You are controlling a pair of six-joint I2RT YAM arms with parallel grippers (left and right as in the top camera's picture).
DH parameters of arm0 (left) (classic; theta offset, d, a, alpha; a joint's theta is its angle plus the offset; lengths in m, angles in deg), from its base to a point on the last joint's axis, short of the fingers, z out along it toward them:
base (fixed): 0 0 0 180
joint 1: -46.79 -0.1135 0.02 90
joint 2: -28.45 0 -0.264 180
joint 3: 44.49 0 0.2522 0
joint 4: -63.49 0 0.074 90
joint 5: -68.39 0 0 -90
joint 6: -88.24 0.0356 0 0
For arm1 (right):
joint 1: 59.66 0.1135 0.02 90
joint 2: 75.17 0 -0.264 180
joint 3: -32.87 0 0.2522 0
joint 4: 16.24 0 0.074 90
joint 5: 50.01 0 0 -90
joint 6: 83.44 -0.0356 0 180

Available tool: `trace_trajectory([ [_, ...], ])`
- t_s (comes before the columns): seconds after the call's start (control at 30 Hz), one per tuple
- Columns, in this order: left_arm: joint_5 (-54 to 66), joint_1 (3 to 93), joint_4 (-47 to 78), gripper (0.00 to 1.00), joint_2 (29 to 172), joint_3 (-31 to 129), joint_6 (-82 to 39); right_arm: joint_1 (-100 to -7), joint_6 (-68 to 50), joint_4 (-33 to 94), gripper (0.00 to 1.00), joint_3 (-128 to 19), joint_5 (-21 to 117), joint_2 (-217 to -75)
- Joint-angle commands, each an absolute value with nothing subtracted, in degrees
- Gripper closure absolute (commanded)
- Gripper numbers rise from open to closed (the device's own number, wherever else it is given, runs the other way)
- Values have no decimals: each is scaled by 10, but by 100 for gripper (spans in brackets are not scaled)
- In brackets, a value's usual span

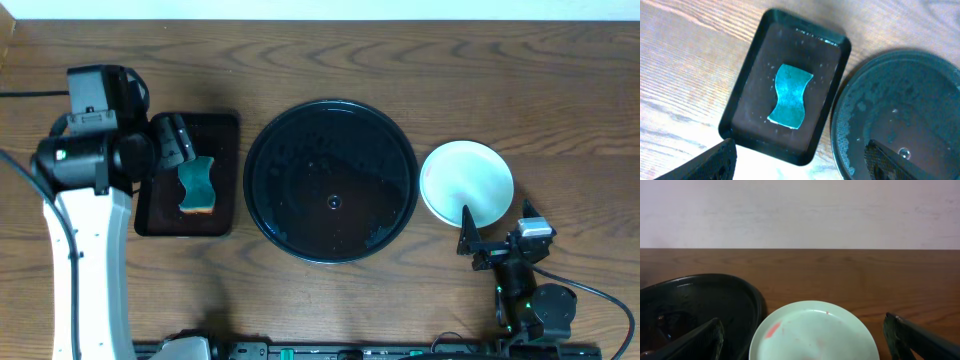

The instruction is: Clean dirty plates on tray and stack at the side

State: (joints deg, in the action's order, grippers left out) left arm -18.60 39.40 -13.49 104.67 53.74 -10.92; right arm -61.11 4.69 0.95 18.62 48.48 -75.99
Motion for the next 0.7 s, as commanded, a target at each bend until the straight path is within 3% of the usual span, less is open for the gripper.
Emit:
trace_trajectory([
  [0.0,-196,396,-140,18,958,515,-108,-603,53,11,1,188,479,-756],
  [0.13,-195,396,-109,18,848,437,-108,-603,53,11,1,188,479,-756],
  [0.43,-183,396,128,18,517,130,-108,-603,53,11,1,188,479,-756],
  [0.67,-180,407,237,18,372,-33,-106,-603,54,11,1,188,479,-756],
])
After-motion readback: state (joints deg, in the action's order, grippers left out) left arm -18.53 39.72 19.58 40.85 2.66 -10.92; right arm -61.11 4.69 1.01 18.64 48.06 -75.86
